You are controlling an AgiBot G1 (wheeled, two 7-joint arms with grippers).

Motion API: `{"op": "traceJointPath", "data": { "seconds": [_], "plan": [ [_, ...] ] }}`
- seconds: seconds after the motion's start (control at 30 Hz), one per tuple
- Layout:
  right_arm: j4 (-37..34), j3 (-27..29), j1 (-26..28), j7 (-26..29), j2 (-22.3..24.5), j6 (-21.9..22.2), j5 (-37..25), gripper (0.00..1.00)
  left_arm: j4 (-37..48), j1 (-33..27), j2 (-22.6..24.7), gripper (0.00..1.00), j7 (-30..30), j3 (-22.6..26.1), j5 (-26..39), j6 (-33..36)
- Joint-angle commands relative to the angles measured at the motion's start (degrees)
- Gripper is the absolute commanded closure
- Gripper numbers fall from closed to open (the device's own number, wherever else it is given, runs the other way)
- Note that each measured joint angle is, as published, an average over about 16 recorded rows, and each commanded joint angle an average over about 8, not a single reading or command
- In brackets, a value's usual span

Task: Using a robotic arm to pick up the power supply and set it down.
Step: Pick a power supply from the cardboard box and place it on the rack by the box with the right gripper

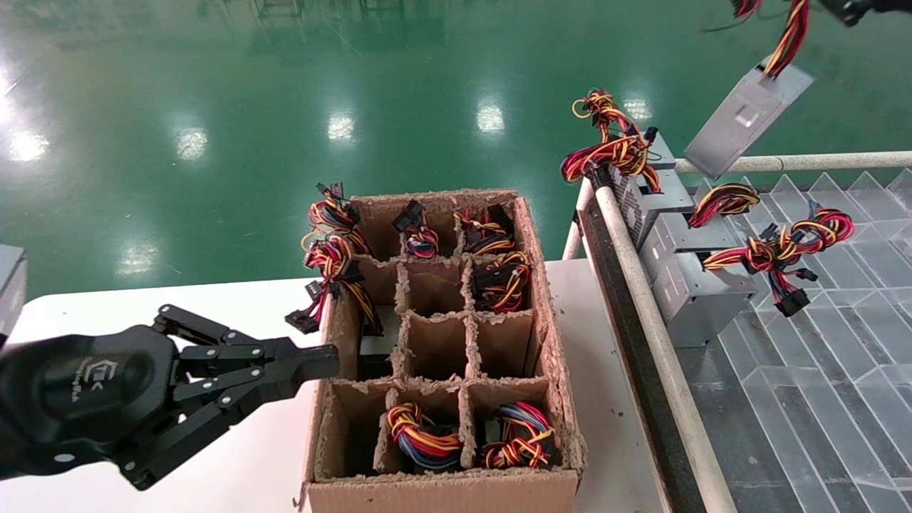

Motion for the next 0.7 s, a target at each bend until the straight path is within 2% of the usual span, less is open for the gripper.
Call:
{"op": "traceJointPath", "data": {
  "seconds": [0.03, 0.43, 0.7],
  "plan": [
    [-1.9, 0.2, -0.4, -1.4, -0.3, 0.2, 0.5, 1.00, 0.0, 0.0, 0.0, 1.00, 0.0, 0.0, 0.0, 0.0],
    [-13.2, 1.1, -1.3, -9.6, -2.8, 1.9, 2.0, 1.00, 0.0, 0.0, 0.0, 1.00, 0.0, 0.0, 0.0, 0.0],
    [-19.2, 1.8, -0.4, -14.7, -4.1, 4.9, 2.7, 1.00, 0.0, 0.0, 0.0, 1.00, 0.0, 0.0, 0.0, 0.0]
  ]
}}
